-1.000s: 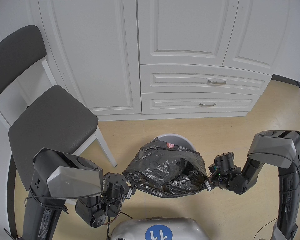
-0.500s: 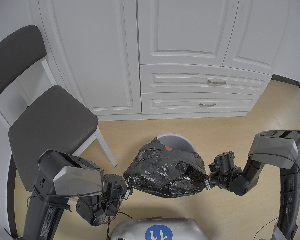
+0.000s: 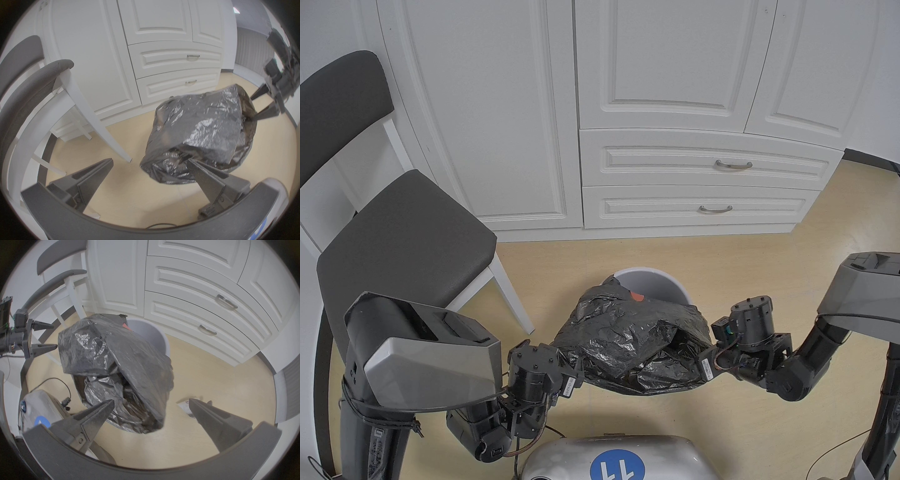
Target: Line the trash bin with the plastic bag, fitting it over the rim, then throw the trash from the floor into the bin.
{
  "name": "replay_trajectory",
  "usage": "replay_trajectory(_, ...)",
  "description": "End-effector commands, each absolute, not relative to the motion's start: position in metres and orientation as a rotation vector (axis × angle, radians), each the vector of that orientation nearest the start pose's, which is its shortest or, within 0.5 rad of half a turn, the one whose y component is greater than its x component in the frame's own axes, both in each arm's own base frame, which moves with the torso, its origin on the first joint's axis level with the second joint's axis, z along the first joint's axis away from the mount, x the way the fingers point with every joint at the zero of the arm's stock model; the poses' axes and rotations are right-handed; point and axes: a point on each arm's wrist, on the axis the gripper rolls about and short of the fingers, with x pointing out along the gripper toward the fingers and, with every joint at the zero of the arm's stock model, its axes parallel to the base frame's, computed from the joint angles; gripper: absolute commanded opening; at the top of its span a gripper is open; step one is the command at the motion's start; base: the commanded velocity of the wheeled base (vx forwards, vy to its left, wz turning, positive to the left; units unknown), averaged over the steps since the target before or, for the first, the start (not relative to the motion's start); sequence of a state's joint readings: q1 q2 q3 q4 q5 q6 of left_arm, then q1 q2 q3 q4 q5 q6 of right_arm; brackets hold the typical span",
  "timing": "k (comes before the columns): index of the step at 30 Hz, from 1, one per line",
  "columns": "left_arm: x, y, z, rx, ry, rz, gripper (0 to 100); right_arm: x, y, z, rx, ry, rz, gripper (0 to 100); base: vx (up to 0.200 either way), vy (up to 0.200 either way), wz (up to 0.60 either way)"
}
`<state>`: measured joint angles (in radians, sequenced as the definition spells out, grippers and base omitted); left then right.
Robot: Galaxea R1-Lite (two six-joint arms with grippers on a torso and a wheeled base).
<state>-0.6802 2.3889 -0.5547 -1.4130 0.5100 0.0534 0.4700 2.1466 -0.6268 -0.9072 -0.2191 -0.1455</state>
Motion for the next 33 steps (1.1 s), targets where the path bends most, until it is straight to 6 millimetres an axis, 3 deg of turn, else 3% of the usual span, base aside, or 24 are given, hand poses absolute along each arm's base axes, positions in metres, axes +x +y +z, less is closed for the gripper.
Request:
replay_trajectory(1, 0.287, -0.218, -0.042, 0.227, 0.33, -0.167, 100, 0.318, 0.177, -0.006, -0.236, 0.568, 0.264, 100, 0.0, 0.0, 0.0)
replay_trajectory(4, 0.297, -0.215, -0.048, 0.22, 0.33, -0.144, 100, 0.33, 0.184, -0.005, -0.181, 0.536, 0.226, 100, 0.0, 0.0, 0.0)
replay_trajectory(12, 0.315, -0.214, -0.028, 0.166, 0.244, -0.072, 100, 0.353, 0.203, 0.026, 0.081, 0.308, 0.215, 100, 0.0, 0.0, 0.0)
replay_trajectory(18, 0.328, -0.221, -0.015, 0.118, 0.166, -0.031, 100, 0.37, 0.213, 0.021, 0.16, 0.149, 0.215, 100, 0.0, 0.0, 0.0)
replay_trajectory(27, 0.361, -0.213, -0.001, 0.061, 0.083, 0.093, 100, 0.387, 0.223, 0.023, 0.246, -0.043, 0.232, 100, 0.0, 0.0, 0.0)
replay_trajectory(33, 0.383, -0.213, 0.0, 0.025, 0.03, 0.175, 100, 0.388, 0.226, 0.021, 0.27, -0.107, 0.257, 100, 0.0, 0.0, 0.0)
